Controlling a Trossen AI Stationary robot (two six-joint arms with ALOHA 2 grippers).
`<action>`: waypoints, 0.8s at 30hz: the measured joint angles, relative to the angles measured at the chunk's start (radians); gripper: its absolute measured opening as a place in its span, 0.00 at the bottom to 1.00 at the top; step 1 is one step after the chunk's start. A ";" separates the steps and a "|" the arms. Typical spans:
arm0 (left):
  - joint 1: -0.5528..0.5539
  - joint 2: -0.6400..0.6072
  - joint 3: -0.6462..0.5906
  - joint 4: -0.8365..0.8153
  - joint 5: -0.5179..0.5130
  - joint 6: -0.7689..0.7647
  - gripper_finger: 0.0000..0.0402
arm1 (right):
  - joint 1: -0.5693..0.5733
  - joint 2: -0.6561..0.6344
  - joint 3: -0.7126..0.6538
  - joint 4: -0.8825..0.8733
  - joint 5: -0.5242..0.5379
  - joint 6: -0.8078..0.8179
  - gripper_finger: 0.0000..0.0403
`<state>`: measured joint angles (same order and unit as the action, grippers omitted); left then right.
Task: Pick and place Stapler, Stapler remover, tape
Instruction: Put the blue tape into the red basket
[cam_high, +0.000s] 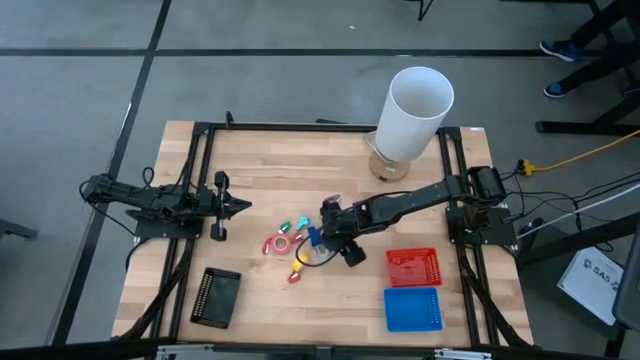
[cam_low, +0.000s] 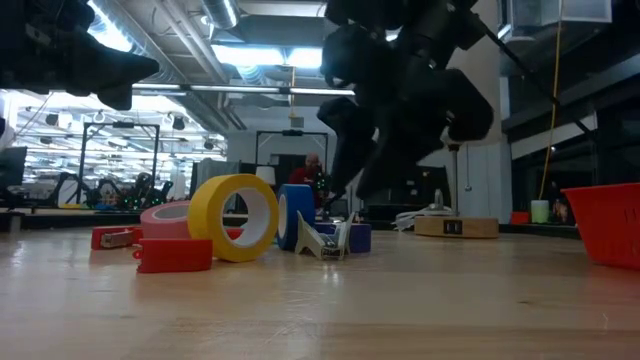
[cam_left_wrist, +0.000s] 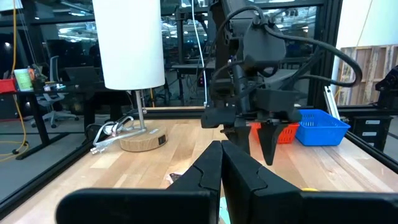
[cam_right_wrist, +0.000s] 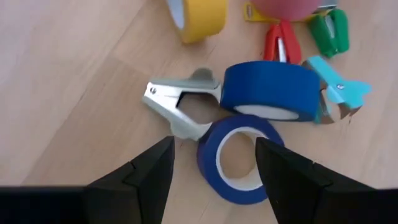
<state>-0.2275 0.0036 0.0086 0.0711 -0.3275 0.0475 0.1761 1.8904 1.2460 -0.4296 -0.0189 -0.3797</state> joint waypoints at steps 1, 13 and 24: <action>0.000 0.000 0.000 0.000 0.000 0.000 0.01 | -0.001 0.000 -0.010 0.004 0.000 -0.004 0.56; 0.000 0.000 0.000 0.000 0.000 0.000 0.01 | -0.014 0.008 -0.108 0.112 0.026 -0.151 0.56; 0.000 0.000 0.000 0.000 0.000 0.000 0.01 | -0.032 0.060 -0.107 0.153 0.023 -0.208 0.38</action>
<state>-0.2274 0.0036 0.0088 0.0710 -0.3275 0.0471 0.1442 1.9501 1.1390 -0.2768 0.0039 -0.5877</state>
